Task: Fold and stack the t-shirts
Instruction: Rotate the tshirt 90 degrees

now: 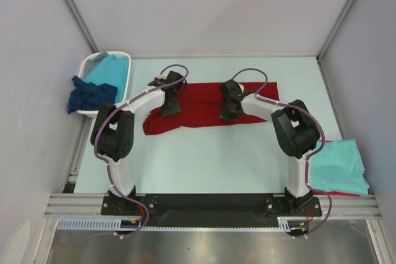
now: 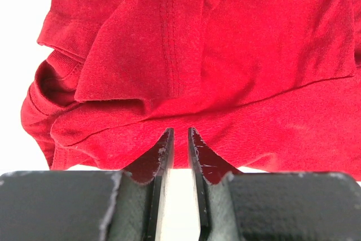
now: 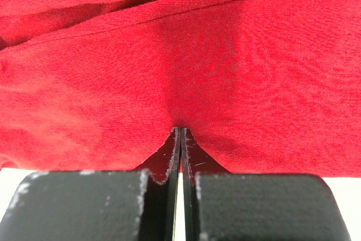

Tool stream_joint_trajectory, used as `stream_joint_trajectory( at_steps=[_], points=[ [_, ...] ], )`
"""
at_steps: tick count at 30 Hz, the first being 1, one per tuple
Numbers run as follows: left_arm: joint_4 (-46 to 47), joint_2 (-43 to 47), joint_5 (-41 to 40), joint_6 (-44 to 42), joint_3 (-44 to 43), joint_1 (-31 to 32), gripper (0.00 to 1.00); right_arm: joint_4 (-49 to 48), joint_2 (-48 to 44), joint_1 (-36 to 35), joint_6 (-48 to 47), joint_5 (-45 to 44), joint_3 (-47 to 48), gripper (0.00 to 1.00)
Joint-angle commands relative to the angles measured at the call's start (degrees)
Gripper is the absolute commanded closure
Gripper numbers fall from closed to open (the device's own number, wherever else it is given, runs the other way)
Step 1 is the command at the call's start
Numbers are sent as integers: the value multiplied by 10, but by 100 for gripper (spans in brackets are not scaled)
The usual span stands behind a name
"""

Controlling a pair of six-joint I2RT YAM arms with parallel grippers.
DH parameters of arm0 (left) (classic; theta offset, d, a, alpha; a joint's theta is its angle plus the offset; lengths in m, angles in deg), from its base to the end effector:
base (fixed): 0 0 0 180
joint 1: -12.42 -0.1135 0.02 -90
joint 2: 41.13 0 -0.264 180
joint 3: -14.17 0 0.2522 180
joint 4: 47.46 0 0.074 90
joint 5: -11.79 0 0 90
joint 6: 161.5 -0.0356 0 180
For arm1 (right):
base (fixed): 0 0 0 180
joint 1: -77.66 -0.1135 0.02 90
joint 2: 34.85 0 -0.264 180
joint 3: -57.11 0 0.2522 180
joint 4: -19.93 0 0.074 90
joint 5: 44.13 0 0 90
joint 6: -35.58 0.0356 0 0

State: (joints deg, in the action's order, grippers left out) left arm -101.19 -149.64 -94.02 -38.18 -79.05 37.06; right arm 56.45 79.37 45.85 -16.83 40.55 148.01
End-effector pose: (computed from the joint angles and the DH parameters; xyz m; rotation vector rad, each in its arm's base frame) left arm 0.3548 -0.1520 0.1963 -0.2724 2.6761 0.0854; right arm 0.3543 0.2159 0.1598 0.1662 2.6359 0.3042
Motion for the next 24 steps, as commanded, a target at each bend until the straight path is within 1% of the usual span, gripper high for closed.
stream_joint_trajectory(
  at_steps=[1, 12, 15, 19, 24],
  points=[
    [8, 15, 10, -12, -14, 3, 80, 5, 42, -2, 15, 16, -13, 100],
    [15, -5, 16, -12, -3, 3, 80, 1, 29, -13, 17, 9, -22, 100],
    [14, -24, 20, -12, -12, 3, 80, 4, 21, -15, 14, 6, -22, 100],
    [2, -57, 22, -12, -46, 3, 81, 12, 11, -14, 12, 1, -21, 100],
    [2, -71, 14, -9, -58, 2, 82, 18, -3, -14, 6, -4, -23, 100]
  ],
)
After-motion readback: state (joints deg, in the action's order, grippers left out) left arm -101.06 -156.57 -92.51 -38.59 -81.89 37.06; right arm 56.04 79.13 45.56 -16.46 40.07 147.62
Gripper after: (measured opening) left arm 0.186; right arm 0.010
